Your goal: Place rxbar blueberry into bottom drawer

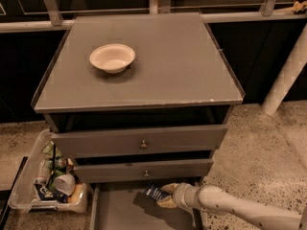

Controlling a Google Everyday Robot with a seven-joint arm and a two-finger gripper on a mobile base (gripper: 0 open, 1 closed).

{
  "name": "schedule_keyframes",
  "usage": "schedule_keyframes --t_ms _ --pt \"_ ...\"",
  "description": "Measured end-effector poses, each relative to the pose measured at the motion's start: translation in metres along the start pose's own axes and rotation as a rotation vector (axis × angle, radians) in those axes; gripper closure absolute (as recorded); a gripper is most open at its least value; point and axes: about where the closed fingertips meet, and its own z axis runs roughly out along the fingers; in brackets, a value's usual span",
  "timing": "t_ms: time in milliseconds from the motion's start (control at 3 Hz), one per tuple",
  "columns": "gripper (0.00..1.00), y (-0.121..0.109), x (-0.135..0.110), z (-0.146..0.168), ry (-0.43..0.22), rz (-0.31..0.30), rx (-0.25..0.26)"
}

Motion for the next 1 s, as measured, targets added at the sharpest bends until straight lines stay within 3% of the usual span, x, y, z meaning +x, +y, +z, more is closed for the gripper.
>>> schedule_keyframes --t_ms 1000 --pt "1.0 0.016 0.046 0.08 -0.041 -0.037 -0.02"
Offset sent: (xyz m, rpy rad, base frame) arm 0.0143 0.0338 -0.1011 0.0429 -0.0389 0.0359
